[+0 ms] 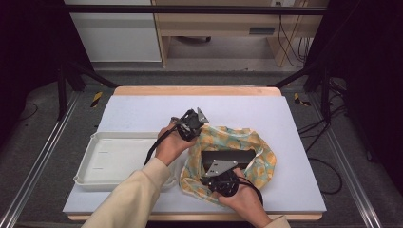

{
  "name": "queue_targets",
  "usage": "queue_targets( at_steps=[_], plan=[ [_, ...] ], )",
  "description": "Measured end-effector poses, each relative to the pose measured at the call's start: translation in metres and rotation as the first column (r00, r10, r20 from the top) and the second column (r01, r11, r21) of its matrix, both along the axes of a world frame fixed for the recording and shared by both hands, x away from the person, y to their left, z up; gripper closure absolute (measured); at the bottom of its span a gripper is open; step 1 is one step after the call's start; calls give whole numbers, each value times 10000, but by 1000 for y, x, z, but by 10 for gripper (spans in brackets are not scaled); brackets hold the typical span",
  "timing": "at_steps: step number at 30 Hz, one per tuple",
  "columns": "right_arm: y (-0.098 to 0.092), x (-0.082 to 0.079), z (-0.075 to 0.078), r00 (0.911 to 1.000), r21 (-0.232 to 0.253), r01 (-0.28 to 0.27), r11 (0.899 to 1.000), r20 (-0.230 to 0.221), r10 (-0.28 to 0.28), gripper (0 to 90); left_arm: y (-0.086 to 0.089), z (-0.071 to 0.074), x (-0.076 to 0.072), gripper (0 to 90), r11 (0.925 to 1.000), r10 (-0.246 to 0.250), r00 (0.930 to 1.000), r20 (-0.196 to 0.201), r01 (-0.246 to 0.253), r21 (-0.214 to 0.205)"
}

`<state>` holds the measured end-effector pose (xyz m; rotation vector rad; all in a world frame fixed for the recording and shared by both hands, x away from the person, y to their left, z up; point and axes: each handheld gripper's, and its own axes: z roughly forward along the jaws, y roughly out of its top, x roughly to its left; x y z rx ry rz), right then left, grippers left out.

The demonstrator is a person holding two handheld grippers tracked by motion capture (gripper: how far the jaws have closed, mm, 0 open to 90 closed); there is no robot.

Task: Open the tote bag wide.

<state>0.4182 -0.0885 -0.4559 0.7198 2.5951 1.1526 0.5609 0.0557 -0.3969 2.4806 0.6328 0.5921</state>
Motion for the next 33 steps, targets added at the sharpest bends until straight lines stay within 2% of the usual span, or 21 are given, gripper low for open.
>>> queue_targets(
  at_steps=[3, 9, 13, 17, 21, 23, 24, 26, 29, 33],
  plan=[
    [4, 3, -6, 9998, -16, 8, 10000, -200, -9, 900, -4, -6, 1, 900, 9996, 25, 10000, -11, -25, 274],
    [14, 3, -11, 9993, -176, -212, 9996, -296, 207, 900, -9, -23, 7, 900, 9985, 48, 9990, -439, -24, 553],
    [13, 5, -13, 9989, -6, -151, 9999, -441, 150, 900, -12, -31, 12, 900, 9976, 78, 9977, -681, -31, 689],
    [14, 6, -13, 9981, 279, -74, 9996, -606, 91, 900, -13, -35, 15, 900, 9983, 159, 9964, -835, -111, 570],
    [16, 8, -13, 9985, 326, -67, 9994, -536, 84, 900, -12, -35, 16, 900, 9991, 246, 9961, -846, -216, 370],
    [16, 8, -14, 9986, 348, -57, 9994, -515, 75, 890, -10, -36, 16, 900, 9991, 155, 9945, -1040, -114, 399],
    [16, 8, -14, 9987, 282, -36, 9996, -516, 51, 867, -10, -37, 16, 893, 9991, 47, 9924, -1228, 6, 430],
    [14, 6, -12, 9990, 218, 66, 9997, -438, -57, 782, -9, -38, 13, 859, 9994, -15, 9921, -1252, 59, 349],
    [9, 1, -5, 9991, -22, 388, 9992, -185, -388, 589, -4, -33, 7, 748, 9999, 40, 9956, -941, -54, -144],
    [-3, -7, 7, 9955, -55, 948, 9955, 65, -948, 442, 5, -21, -3, 598, 9965, 88, 9991, -414, -123, -830]
  ],
)
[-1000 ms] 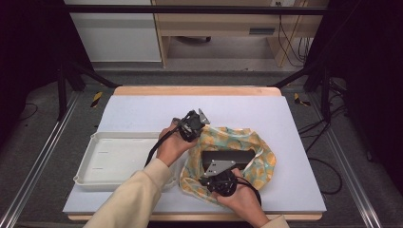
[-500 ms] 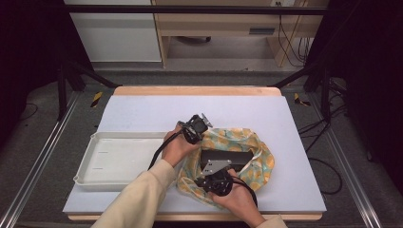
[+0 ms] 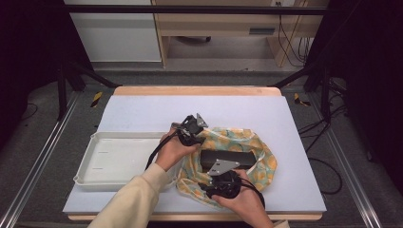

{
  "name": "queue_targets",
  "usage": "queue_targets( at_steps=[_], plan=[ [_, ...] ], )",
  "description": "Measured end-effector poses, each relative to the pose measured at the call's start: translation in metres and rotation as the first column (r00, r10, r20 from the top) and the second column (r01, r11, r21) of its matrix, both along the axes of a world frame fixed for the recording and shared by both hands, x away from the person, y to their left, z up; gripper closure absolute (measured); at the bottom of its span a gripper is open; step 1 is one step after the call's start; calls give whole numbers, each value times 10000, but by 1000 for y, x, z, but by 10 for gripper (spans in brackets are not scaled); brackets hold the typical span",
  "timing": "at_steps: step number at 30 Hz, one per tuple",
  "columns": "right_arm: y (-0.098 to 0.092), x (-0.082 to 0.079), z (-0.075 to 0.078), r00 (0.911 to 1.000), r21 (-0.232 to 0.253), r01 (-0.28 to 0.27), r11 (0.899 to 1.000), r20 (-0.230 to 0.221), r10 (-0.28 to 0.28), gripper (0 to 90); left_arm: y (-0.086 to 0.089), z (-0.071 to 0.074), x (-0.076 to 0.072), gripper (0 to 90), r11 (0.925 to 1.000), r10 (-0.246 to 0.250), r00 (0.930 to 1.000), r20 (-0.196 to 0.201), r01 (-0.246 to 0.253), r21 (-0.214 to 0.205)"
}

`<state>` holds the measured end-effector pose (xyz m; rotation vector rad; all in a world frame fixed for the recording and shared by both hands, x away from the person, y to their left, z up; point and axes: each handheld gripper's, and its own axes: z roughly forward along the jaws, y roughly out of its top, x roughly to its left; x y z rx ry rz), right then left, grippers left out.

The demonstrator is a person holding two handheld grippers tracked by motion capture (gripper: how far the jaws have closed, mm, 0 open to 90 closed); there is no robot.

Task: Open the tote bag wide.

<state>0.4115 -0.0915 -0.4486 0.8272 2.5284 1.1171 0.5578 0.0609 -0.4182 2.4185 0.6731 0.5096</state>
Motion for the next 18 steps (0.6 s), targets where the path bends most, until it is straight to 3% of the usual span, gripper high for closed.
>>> queue_targets(
  at_steps=[4, 9, 12, 14, 18],
  plan=[
    [-18, -7, 14, 9987, -9, 434, 9991, 275, -434, 369, 8, 15, -11, 535, 9985, -86, 9988, 492, 112, -531],
    [-46, -11, 33, 9912, 147, 1149, 9933, 647, -1156, 368, 18, 28, -27, 519, 9955, -265, 9963, 818, 337, -886],
    [-64, -9, 44, 9825, 355, 1600, 9865, 905, -1626, 406, 24, 31, -36, 520, 9906, -285, 9957, 883, 400, -1308],
    [-74, -8, 50, 9763, 412, 1806, 9827, 1136, -1842, 481, 28, 34, -43, 541, 9867, -328, 9952, 917, 468, -1559],
    [-92, -2, 58, 9593, 407, 2312, 9720, 1571, -2348, 609, 33, 37, -65, 635, 9702, -661, 9932, 958, 864, -2262]
  ],
)
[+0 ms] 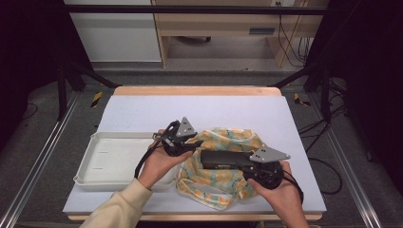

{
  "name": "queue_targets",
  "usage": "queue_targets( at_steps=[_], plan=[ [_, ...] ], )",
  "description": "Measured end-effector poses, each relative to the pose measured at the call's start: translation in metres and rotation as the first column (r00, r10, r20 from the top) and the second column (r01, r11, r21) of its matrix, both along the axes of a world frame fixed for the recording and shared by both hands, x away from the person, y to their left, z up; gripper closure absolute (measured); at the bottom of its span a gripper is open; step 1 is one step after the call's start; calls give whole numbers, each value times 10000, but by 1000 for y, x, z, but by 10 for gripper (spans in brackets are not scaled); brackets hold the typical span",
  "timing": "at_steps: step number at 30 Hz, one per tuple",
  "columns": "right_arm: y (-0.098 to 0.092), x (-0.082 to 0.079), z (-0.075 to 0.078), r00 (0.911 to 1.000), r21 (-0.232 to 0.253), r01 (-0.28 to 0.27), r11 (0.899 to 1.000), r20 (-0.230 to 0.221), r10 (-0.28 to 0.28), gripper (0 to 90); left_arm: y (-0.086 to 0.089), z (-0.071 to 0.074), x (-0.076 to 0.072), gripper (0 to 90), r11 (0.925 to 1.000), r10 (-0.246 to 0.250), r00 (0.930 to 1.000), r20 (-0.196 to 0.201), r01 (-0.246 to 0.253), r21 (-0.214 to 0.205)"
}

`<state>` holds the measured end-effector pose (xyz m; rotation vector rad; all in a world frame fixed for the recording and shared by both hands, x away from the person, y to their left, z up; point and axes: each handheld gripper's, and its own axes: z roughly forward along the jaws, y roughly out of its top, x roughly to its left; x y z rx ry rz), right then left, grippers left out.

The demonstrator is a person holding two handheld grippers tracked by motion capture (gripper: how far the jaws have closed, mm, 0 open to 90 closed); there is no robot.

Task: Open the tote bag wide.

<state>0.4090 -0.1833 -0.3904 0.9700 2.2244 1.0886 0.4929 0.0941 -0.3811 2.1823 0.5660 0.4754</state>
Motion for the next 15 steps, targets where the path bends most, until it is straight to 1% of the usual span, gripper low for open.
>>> queue_targets(
  at_steps=[2, 3, 5, 6, 7, 9, 11, 13, 15],
  plan=[
    [-7, 4, 0, 9995, -49, 323, 9995, 38, -322, 703, 0, -2, -11, 672, 9995, -262, 9996, -50, 261, -201],
    [-10, 7, -1, 9989, -136, 461, 9988, 98, -460, 730, -1, -4, -17, 688, 9985, -384, 9992, -93, 380, -399],
    [-16, 13, -5, 9966, -304, 817, 9962, 112, -814, 804, -3, -9, -24, 719, 9974, -574, 9980, -253, 562, -446],
    [-17, 14, -6, 9951, -411, 986, 9943, 150, -980, 822, -5, -13, -27, 727, 9965, -682, 9970, -360, 663, -508],
    [-19, 17, -9, 9925, -602, 1219, 9907, 167, -1211, 839, -7, -17, -30, 739, 9956, -797, 9956, -490, 771, -525],
    [-24, 21, -16, 9872, -898, 1592, 9832, 91, -1590, 859, -11, -25, -38, 761, 9943, -980, 9937, -545, 955, -464],
    [-29, 23, -23, 9804, -1141, 1948, 9742, -75, -1969, 869, -12, -35, -44, 779, 9920, -1222, 9899, -718, 1194, -414],
    [-34, 23, -28, 9765, -1191, 2123, 9699, -114, -2151, 875, -14, -43, -47, 786, 9916, -1287, 9879, -871, 1268, -270],
    [-38, 23, -32, 9735, -1056, 2249, 9687, -190, -2280, 878, -16, -52, -48, 795, 9914, -1309, 9857, -1066, 1302, -133]
  ],
)
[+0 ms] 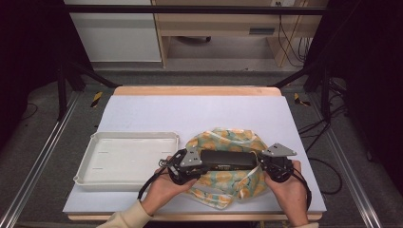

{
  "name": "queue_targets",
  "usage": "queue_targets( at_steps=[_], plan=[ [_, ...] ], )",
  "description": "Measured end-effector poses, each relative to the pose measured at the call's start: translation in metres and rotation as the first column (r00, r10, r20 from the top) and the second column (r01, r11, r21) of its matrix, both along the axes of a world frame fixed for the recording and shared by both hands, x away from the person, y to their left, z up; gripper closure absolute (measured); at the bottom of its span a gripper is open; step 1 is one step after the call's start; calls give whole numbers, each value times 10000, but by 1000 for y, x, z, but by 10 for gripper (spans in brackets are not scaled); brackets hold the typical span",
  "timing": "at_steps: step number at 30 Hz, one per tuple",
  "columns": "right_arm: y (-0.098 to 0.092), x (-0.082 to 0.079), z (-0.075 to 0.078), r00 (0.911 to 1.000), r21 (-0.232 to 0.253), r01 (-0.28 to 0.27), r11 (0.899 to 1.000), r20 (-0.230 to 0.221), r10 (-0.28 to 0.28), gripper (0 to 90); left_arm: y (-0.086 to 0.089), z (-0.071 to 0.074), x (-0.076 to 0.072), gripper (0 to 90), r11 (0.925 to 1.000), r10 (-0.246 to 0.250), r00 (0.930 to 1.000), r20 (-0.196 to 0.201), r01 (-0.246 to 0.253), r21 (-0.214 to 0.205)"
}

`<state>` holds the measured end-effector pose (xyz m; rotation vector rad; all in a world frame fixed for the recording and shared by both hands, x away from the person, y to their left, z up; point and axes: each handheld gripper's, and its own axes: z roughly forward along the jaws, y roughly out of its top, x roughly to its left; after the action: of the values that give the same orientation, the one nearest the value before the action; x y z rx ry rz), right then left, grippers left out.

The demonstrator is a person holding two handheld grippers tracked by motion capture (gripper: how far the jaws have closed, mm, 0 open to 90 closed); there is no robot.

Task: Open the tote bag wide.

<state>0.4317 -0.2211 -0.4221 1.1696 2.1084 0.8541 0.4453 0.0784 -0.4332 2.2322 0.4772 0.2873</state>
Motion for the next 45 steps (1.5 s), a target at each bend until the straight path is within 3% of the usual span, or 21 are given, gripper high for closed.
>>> queue_targets(
  at_steps=[5, 9, 17, 21, 24, 30, 35, 38, 40, 42, 44, 45],
  plan=[
    [-11, -2, -11, 9993, 366, 363, 9987, 92, -367, 893, -8, -16, -5, 814, 9998, -12, 9996, -271, 17, 182],
    [-13, 1, -28, 9991, 495, 193, 9986, -399, -174, 900, -12, -24, -12, 834, 9991, -59, 9993, -356, 75, 425],
    [-20, 13, -45, 9926, 403, 377, 9985, -1166, -327, 900, -17, -34, -13, 855, 9928, -50, 9993, -368, 94, 1195],
    [-21, 20, -53, 9873, 234, 465, 9986, -1530, -424, 900, -17, -37, -12, 870, 9915, -37, 9993, -371, 85, 1300],
    [-23, 19, -53, 9889, 329, 458, 9984, -1427, -407, 900, -16, -37, -11, 883, 9911, 51, 9992, -399, 3, 1334],
    [-25, 2, -37, 9970, 761, 408, 9963, -694, -356, 899, -18, -40, -11, 900, 9900, 75, 9993, -376, -21, 1411],
    [-21, -10, -10, 9991, 1102, 86, 9939, 409, -132, 900, -18, -40, -11, 900, 9891, 86, 9995, -319, -38, 1473],
    [-14, -1, 8, 9948, 1236, -410, 9915, 978, 289, 900, -19, -40, -12, 900, 9888, 73, 9996, -255, -34, 1489],
    [-9, 11, 13, 9936, 1136, -619, 9916, 1014, 504, 900, -19, -40, -12, 900, 9885, 75, 9997, -250, -36, 1513],
    [-6, 28, 10, 9947, 1292, -733, 9889, 807, 632, 900, -19, -40, -12, 900, 9884, 84, 9997, -247, -45, 1521],
    [-6, 48, -3, 9967, 1400, -769, 9872, 362, 726, 900, -19, -40, -12, 900, 9883, 82, 9996, -262, -41, 1524],
    [-6, 48, -3, 9967, 1400, -769, 9872, 362, 726, 900, -19, -40, -12, 900, 9883, 82, 9996, -262, -41, 1524]
  ],
)
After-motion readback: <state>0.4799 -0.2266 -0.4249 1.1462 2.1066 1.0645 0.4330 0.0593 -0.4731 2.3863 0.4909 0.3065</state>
